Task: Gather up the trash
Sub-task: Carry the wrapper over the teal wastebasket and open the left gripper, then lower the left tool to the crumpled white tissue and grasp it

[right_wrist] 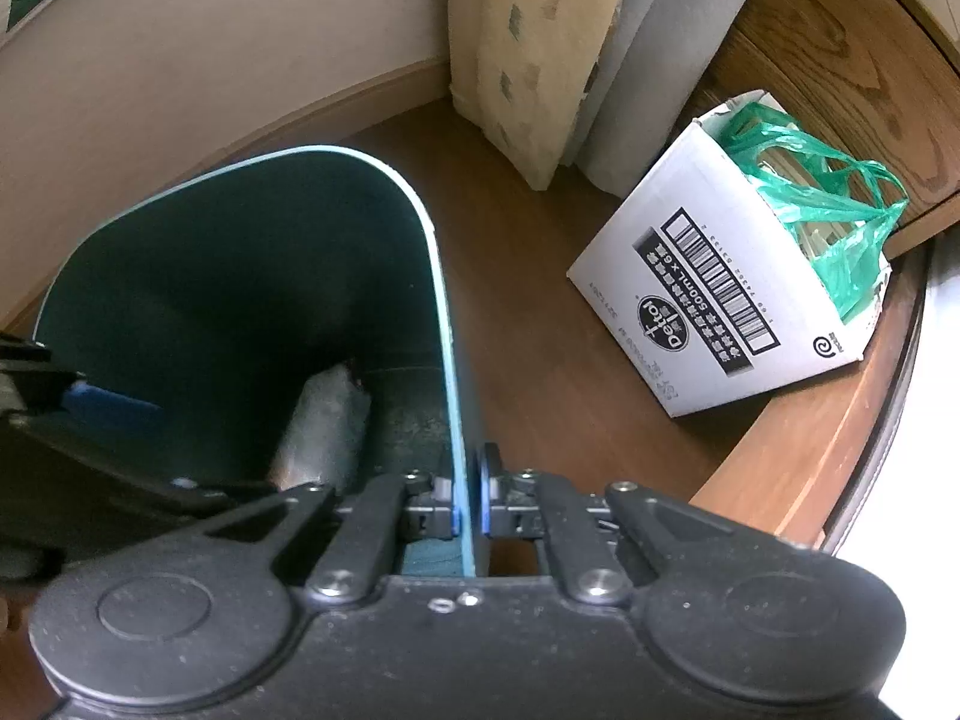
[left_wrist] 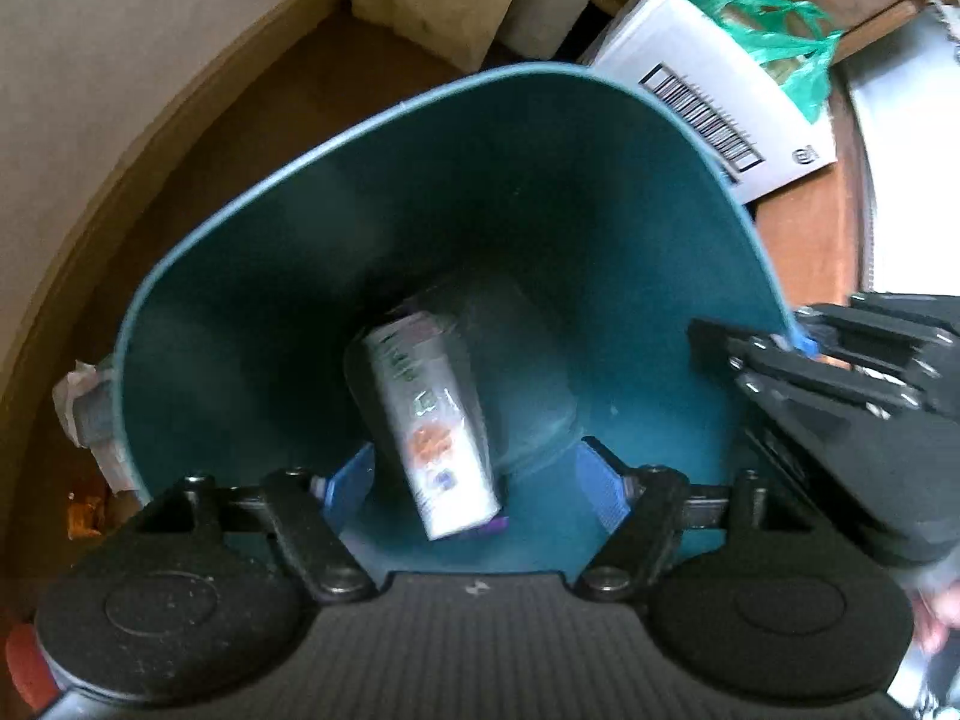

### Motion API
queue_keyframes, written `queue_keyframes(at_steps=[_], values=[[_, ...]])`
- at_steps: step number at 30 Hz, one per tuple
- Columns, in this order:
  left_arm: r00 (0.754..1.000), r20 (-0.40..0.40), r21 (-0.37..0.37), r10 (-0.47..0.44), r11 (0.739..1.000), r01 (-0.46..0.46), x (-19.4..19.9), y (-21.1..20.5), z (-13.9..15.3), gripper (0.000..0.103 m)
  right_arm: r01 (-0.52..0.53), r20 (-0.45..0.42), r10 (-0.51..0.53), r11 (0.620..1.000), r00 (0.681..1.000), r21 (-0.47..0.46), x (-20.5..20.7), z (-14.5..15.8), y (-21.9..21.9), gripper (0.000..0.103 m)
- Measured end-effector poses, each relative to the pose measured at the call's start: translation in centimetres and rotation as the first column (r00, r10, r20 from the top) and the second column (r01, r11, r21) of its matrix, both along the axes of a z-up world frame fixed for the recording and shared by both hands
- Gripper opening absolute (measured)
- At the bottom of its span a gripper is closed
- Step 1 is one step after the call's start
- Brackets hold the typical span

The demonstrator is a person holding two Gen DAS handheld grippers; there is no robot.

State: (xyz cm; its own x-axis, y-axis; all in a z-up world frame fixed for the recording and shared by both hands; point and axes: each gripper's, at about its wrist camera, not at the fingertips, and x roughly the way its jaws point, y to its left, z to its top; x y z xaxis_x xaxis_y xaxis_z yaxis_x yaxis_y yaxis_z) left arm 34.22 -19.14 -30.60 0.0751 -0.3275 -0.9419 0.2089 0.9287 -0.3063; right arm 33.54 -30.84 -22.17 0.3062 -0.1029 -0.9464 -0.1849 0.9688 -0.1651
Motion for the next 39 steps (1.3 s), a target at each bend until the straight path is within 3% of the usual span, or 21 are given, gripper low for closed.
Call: queue_keyframes(at_steps=[5, 8, 14, 19, 21, 23, 25, 30, 32, 35, 38, 39], values=[[0.997, 0.078, -0.064, 0.014, 0.998, -0.009, -1.3, 4.5, 3.9, 0.074, 0.016, -0.010, -0.016, 1.000, 1.000, 0.005, 0.2, -0.2, -0.3, 0.005], [0.994, 0.082, -0.072, 0.074, 0.995, -0.068, -1.9, 7.1, 5.2, 0.074, 0.029, -0.020, -0.029, 1.000, 0.999, 0.009, 0.3, -0.4, -0.6, 0.005], [0.976, 0.073, 0.056, 0.206, 0.976, -0.210, -4.8, 14.9, 4.1, 0.074, 0.066, -0.043, -0.064, 0.997, 0.997, 0.028, 0.5, -0.6, -1.3, 0.005], [0.939, 0.005, 0.149, 0.343, 0.928, -0.340, -6.1, 21.1, 0.3, 0.074, 0.101, -0.066, -0.098, 0.994, 0.993, 0.052, 0.5, -0.9, -1.5, 0.005], [0.924, -0.003, 0.135, 0.383, 0.915, -0.379, -6.7, 23.4, -1.2, 0.074, 0.129, -0.083, -0.123, 0.989, 0.989, 0.068, 0.5, -1.1, -1.7, 0.005], [0.911, -0.015, 0.173, 0.412, 0.899, -0.403, -7.4, 25.4, -3.3, 0.082, 0.156, -0.102, -0.148, 0.985, 0.984, 0.076, 0.3, -1.4, -2.0, 0.005], [0.895, -0.064, 0.222, 0.442, 0.880, -0.419, -8.1, 27.3, -6.3, 0.083, 0.186, -0.121, -0.175, 0.979, 0.977, 0.088, 0.0, -1.7, -2.4, 0.005], [0.794, -0.180, 0.333, 0.580, 0.796, -0.506, -9.3, 30.7, -14.6, 0.083, 0.234, -0.154, -0.218, 0.967, 0.964, 0.097, -0.8, -2.2, -2.9, 0.005], [0.772, -0.214, 0.338, 0.598, 0.787, -0.516, -9.2, 31.1, -17.5, 0.083, 0.241, -0.161, -0.225, 0.966, 0.961, 0.095, -1.0, -2.2, -2.9, 0.005], [0.769, -0.247, 0.388, 0.589, 0.788, -0.479, -9.2, 31.3, -21.6, 0.083, 0.261, -0.173, -0.244, 0.962, 0.954, 0.081, -1.1, -2.5, -2.9, 0.004], [0.717, -0.323, 0.422, 0.618, 0.772, -0.476, -10.5, 31.9, -24.7, 0.083, 0.280, -0.185, -0.262, 0.957, 0.947, 0.077, -1.1, -2.7, -3.3, 0.003], [0.711, -0.328, 0.417, 0.622, 0.770, -0.482, -10.8, 32.0, -25.2, 0.083, 0.282, -0.187, -0.264, 0.957, 0.946, 0.072, -1.1, -2.8, -3.3, 0.003]])
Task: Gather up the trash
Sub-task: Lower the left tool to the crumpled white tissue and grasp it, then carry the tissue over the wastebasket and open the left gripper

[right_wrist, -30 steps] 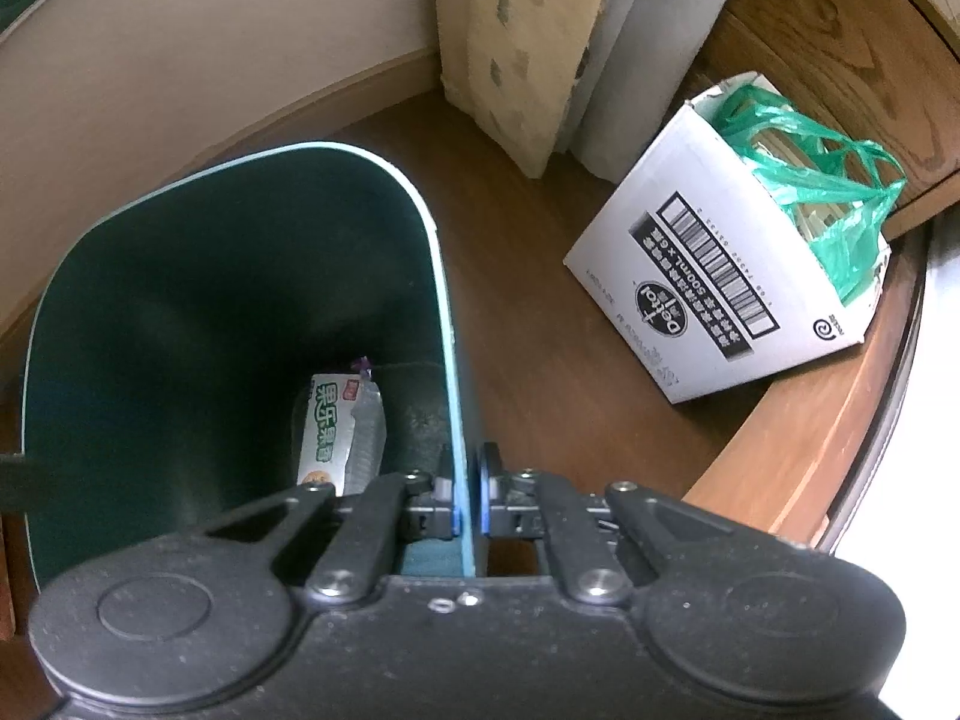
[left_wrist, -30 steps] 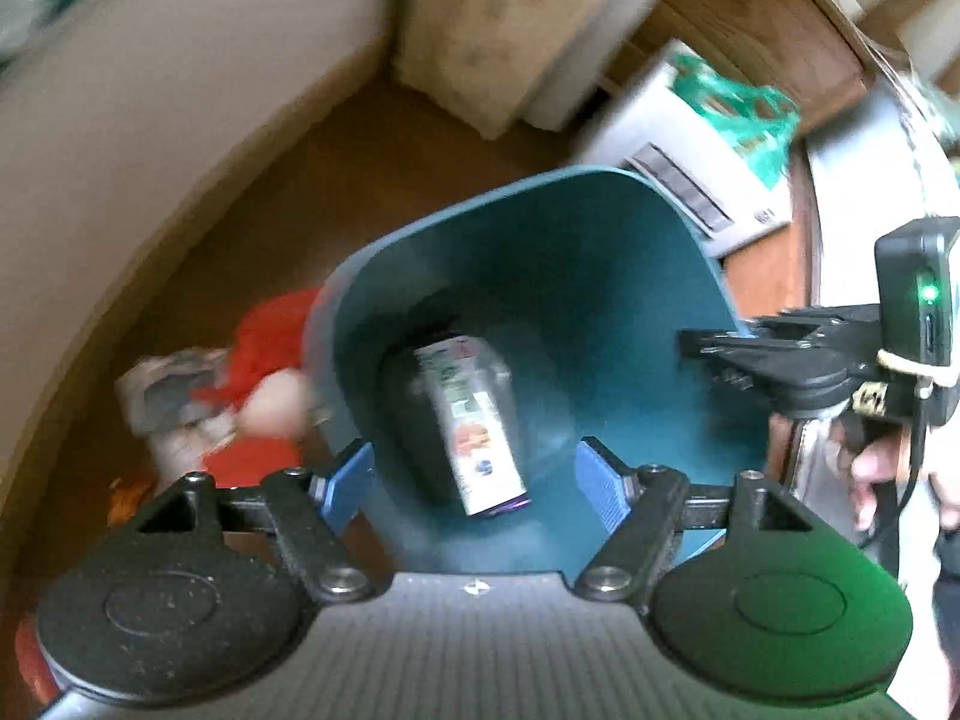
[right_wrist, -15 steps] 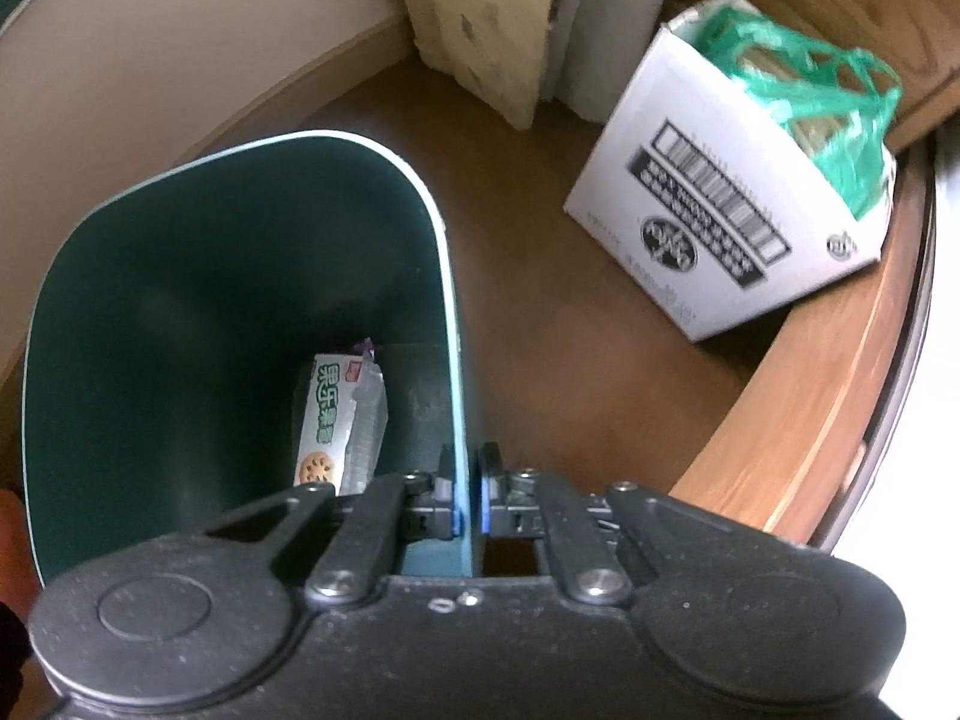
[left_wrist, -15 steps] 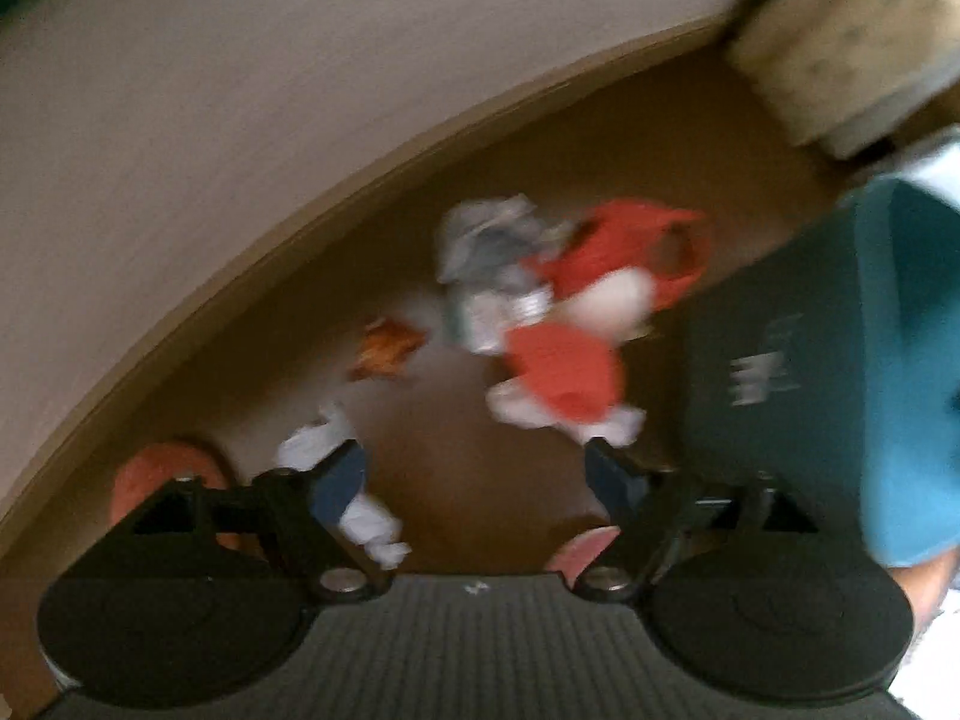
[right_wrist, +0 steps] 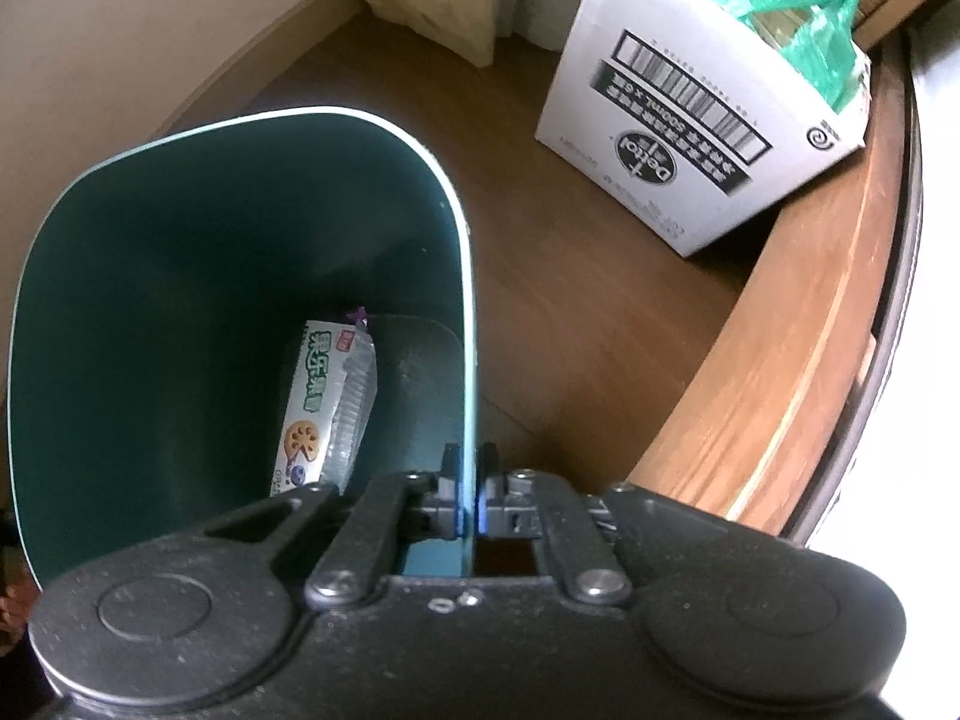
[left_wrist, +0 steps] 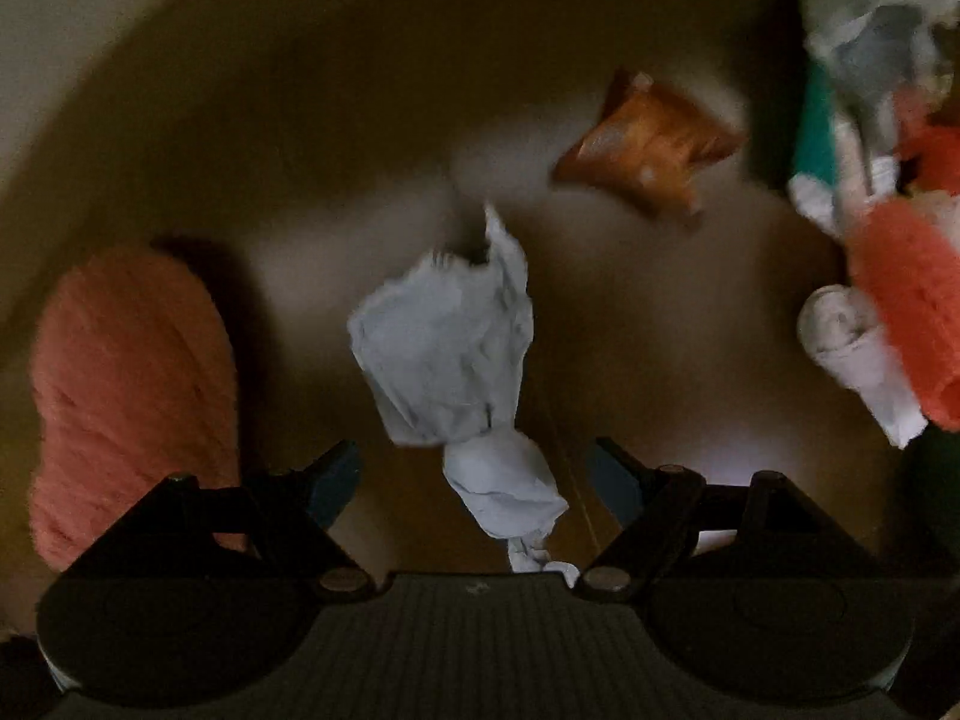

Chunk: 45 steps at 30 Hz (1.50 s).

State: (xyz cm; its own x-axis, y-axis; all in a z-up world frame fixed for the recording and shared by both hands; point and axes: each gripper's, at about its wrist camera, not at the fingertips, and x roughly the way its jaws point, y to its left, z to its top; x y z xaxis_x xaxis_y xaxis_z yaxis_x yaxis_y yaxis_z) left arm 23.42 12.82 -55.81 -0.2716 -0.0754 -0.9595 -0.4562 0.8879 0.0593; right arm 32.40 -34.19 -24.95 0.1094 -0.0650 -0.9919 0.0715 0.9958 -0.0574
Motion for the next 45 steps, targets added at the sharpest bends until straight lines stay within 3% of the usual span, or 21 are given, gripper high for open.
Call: queue_keyframes(at_steps=[5, 7, 9, 13, 18, 25, 32, 37, 41, 43, 45], values=[[1.000, -0.026, -0.013, 0.018, 1.000, -0.019, -1.2, 0.0, -1.6, 0.078, 0.023, -0.015, -0.023, 1.000, 1.000, -0.009, -0.2, -0.5, 0.0, 0.003], [0.999, -0.029, -0.018, 0.018, 1.000, -0.019, -1.3, -0.1, -1.8, 0.056, 0.025, -0.014, -0.025, 1.000, 1.000, -0.012, -0.2, -0.5, 0.0, 0.002], [0.999, -0.038, -0.015, 0.000, 1.000, 0.000, -1.3, -0.4, -1.8, 0.042, 0.024, -0.009, -0.025, 1.000, 1.000, -0.015, -0.2, -0.6, 0.1, 0.002], [0.998, -0.010, 0.032, -0.063, 0.997, 0.063, -0.9, -0.8, -0.3, 0.042, 0.016, 0.011, -0.016, 1.000, 1.000, -0.010, -0.3, -0.4, 0.3, 0.002], [0.997, 0.041, 0.022, -0.066, 0.998, 0.066, -0.4, -1.2, 3.8, 0.041, -0.010, 0.040, 0.011, 1.000, 0.999, -0.024, -0.2, -0.2, 0.6, 0.002], [0.976, 0.186, -0.026, -0.118, 0.992, 0.125, 0.7, -3.4, 13.8, 0.041, -0.049, 0.079, 0.052, 0.998, 0.996, -0.031, 0.0, 0.4, 1.5, 0.003], [0.911, 0.370, -0.059, -0.184, 0.974, 0.221, 3.2, -9.1, 24.8, 0.041, -0.091, 0.102, 0.095, 0.995, 0.990, -0.051, -0.8, 0.7, 2.5, 0.003], [0.842, 0.482, -0.071, -0.241, 0.947, 0.312, 4.9, -13.8, 31.1, 0.041, -0.114, 0.110, 0.119, 0.992, 0.987, -0.047, -1.0, 1.1, 2.8, 0.004], [0.786, 0.536, -0.078, -0.308, 0.909, 0.410, 6.6, -18.4, 33.8, 0.041, -0.142, 0.138, 0.149, 0.988, 0.979, -0.061, -1.3, 1.2, 3.2, 0.004], [0.751, 0.550, -0.063, -0.365, 0.878, 0.474, 7.3, -21.3, 34.0, 0.041, -0.150, 0.151, 0.158, 0.987, 0.976, -0.062, -1.4, 1.2, 3.3, 0.004], [0.735, 0.548, -0.058, -0.400, 0.858, 0.510, 8.1, -23.6, 33.4, 0.041, -0.156, 0.163, 0.163, 0.986, 0.973, -0.056, -1.5, 1.2, 3.3, 0.004]])
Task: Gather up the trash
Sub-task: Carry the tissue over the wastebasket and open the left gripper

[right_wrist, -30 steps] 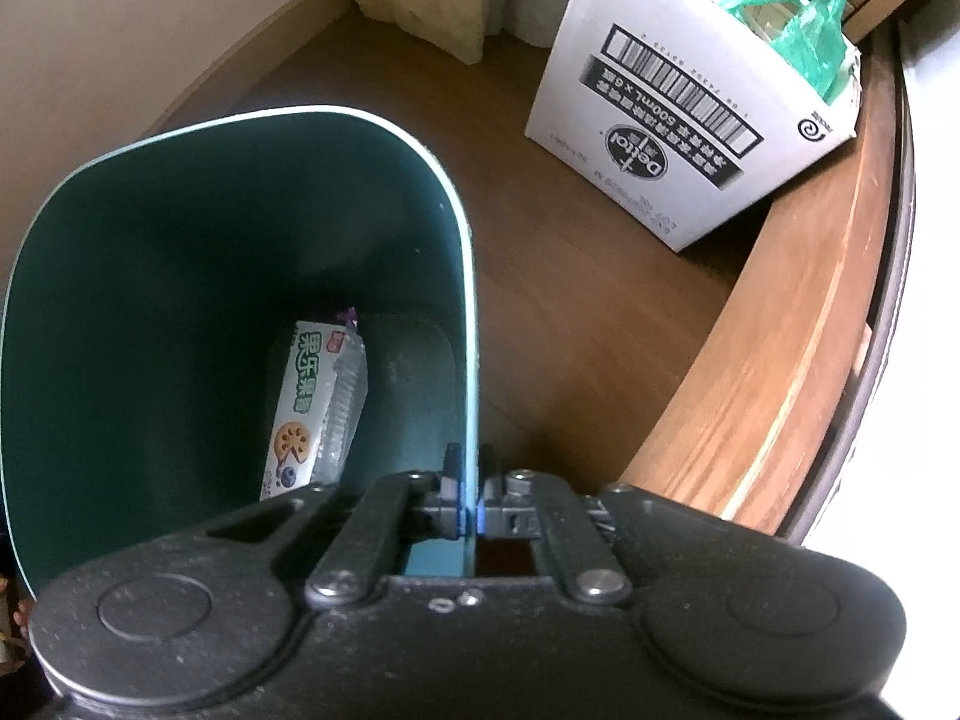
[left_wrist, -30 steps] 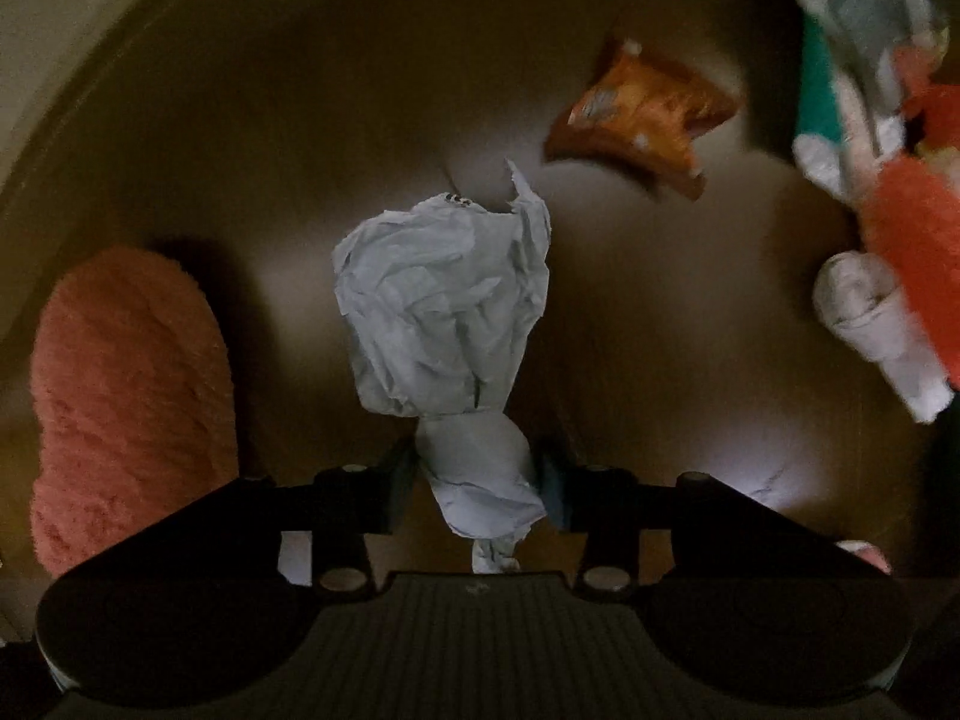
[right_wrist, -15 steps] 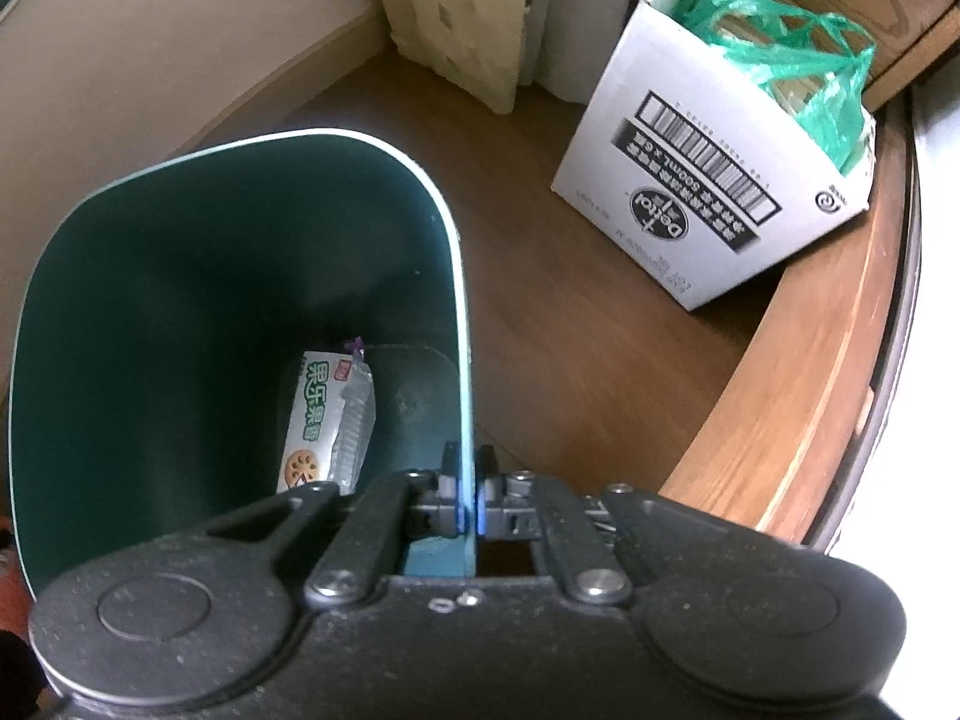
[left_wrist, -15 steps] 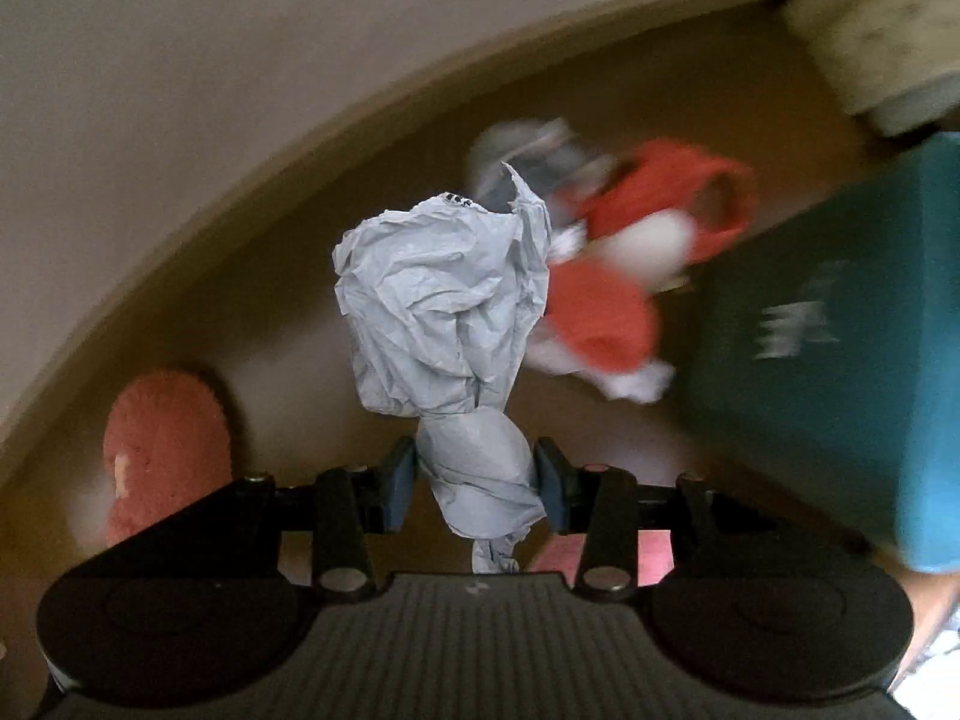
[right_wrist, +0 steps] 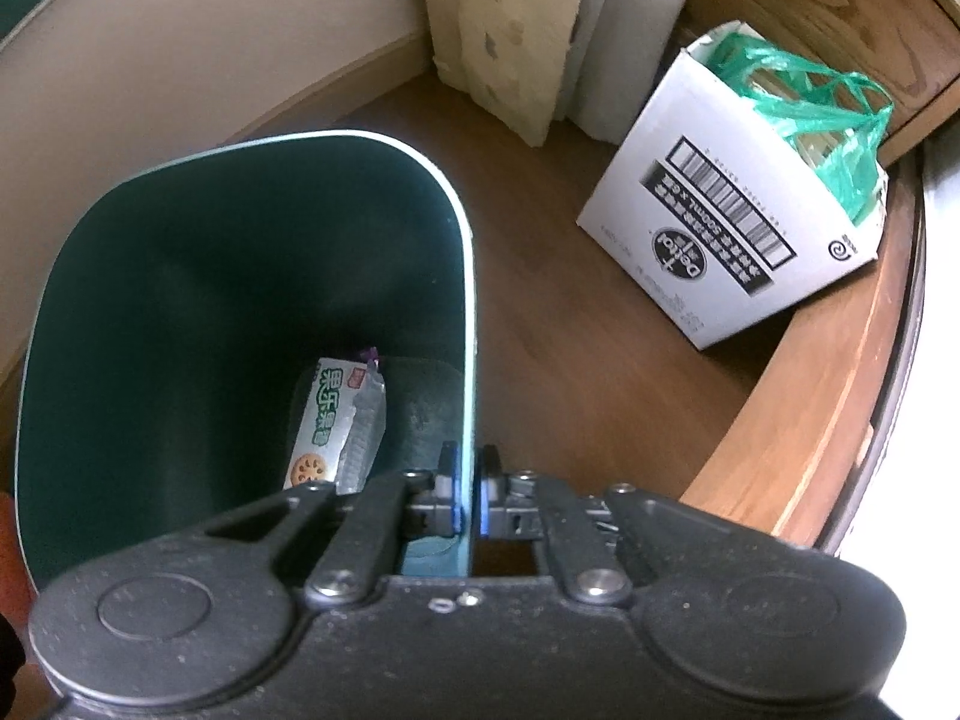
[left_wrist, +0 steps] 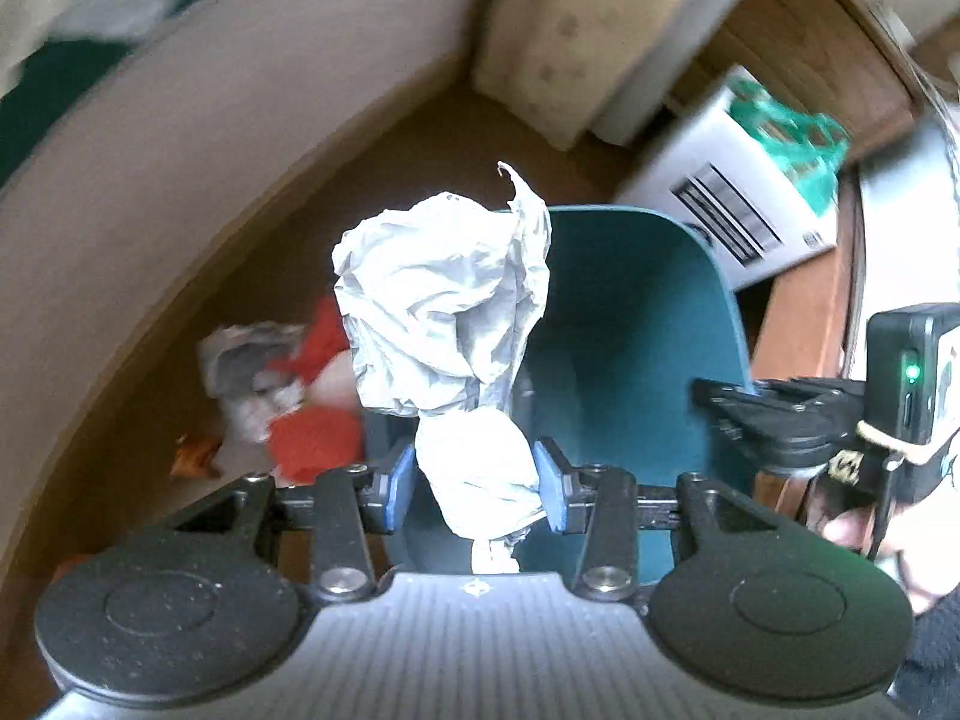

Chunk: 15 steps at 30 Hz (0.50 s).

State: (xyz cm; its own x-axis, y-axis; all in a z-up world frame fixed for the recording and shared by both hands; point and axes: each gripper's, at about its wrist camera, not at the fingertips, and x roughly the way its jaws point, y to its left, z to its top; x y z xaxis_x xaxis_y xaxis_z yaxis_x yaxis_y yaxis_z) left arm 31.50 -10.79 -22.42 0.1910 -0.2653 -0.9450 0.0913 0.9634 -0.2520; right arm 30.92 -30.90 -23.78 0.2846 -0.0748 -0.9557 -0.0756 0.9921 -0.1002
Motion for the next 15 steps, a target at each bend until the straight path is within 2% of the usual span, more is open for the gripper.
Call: queue_keyframes(at_steps=[3, 8, 15], values=[[0.998, -0.029, 0.010, -0.054, 0.998, 0.054, 1.2, -2.9, -2.0, 0.041, -0.015, 0.016, 0.015, 1.000, 1.000, 0.003, -0.2, -0.1, 0.1, 0.004], [0.990, -0.054, 0.091, -0.131, 0.987, 0.136, 1.9, -6.5, -5.1, 0.041, -0.036, 0.034, 0.035, 0.999, 0.999, 0.030, -0.2, 0.1, 0.4, 0.006], [0.982, -0.141, 0.079, -0.122, 0.988, 0.134, 3.6, -8.3, -9.4, 0.042, -0.027, 0.033, 0.025, 0.998, 0.999, 0.049, -0.2, -0.2, 0.1, 0.006]])
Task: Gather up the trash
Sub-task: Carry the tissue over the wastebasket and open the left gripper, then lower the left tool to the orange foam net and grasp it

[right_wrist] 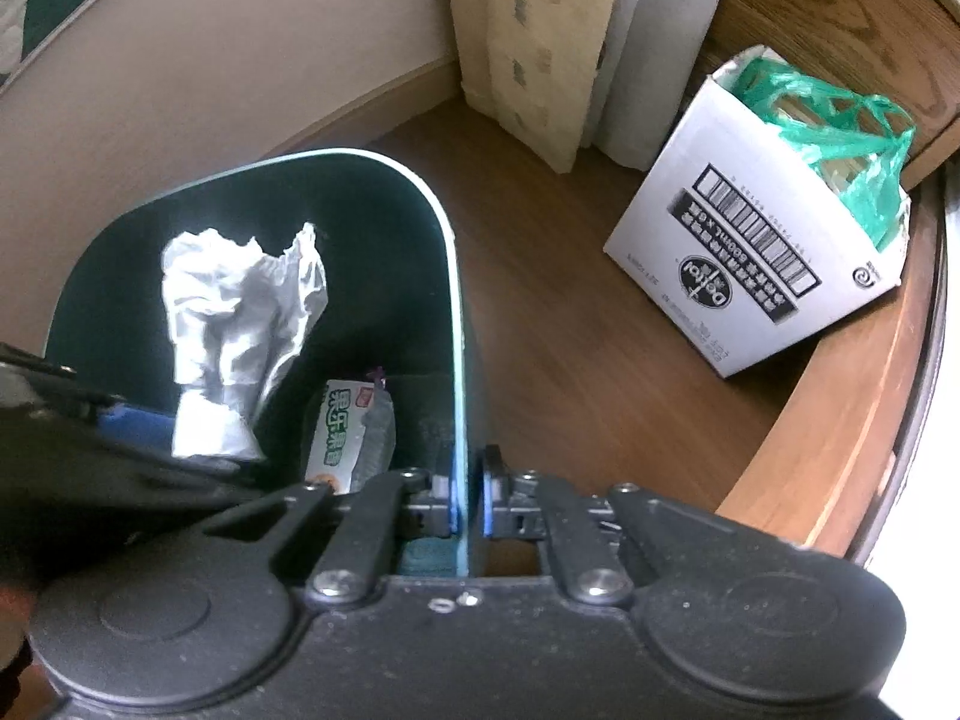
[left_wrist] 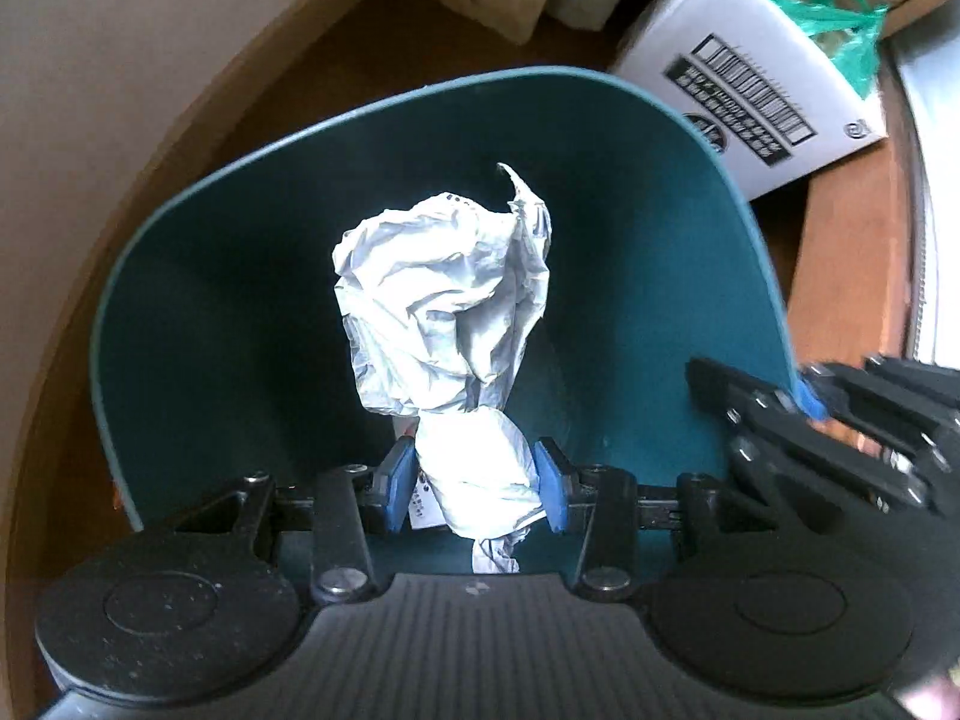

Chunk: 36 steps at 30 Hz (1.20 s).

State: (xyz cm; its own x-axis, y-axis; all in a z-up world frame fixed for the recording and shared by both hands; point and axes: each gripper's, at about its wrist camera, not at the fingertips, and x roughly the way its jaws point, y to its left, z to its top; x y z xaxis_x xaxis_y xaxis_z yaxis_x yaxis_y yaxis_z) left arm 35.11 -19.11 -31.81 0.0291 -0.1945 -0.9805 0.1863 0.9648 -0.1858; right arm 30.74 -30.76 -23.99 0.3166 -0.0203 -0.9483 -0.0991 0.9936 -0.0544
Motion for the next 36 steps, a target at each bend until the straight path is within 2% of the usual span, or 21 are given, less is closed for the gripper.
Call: queue_keyframes(at_steps=[13, 14, 16, 21, 24, 27, 30, 34, 36], values=[[0.996, -0.079, 0.040, -0.035, 0.998, 0.038, 1.7, 0.0, -3.8, 0.044, -0.017, 0.009, 0.017, 1.000, 1.000, 0.011, 0.0, 0.0, 0.0, 0.006], [0.996, -0.079, 0.035, -0.035, 0.999, 0.038, 1.7, 0.1, -3.9, 0.047, -0.019, 0.010, 0.019, 1.000, 1.000, 0.011, -0.1, 0.0, 0.0, 0.006], [0.997, -0.071, 0.014, -0.030, 0.999, 0.031, 1.7, 0.3, -3.8, 0.067, -0.020, 0.012, 0.020, 1.000, 1.000, 0.011, 0.0, 0.1, 0.0, 0.006], [0.999, -0.020, -0.010, -0.049, 0.999, 0.049, 1.3, 1.4, -2.5, 0.069, -0.023, 0.009, 0.023, 1.000, 1.000, 0.008, 0.0, 0.0, 0.0, 0.006], [0.997, 0.031, -0.025, -0.065, 0.998, 0.065, 0.8, 2.1, -0.8, 0.069, -0.026, 0.009, 0.026, 1.000, 1.000, -0.003, 0.0, 0.0, 0.2, 0.005], [0.996, 0.064, -0.070, -0.064, 0.995, 0.068, 0.4, 3.3, 1.5, 0.069, -0.024, 0.009, 0.024, 1.000, 1.000, -0.019, 0.0, -0.2, 0.3, 0.004], [0.996, 0.091, -0.142, -0.023, 0.989, 0.036, -0.6, 5.4, 4.0, 0.069, -0.047, 0.014, 0.048, 0.997, 0.999, -0.062, -0.1, -0.6, 0.7, 0.003], [0.987, 0.155, -0.147, 0.046, 0.989, -0.023, -1.9, 8.3, 6.2, 0.069, -0.049, 0.000, 0.050, 0.995, 0.999, -0.081, 0.5, -1.0, 0.3, 0.002], [0.980, 0.177, -0.130, 0.085, 0.990, -0.062, -2.4, 10.0, 6.3, 0.069, -0.024, -0.032, 0.022, 0.997, 0.999, -0.071, 1.3, -1.3, -0.5, 0.002]])
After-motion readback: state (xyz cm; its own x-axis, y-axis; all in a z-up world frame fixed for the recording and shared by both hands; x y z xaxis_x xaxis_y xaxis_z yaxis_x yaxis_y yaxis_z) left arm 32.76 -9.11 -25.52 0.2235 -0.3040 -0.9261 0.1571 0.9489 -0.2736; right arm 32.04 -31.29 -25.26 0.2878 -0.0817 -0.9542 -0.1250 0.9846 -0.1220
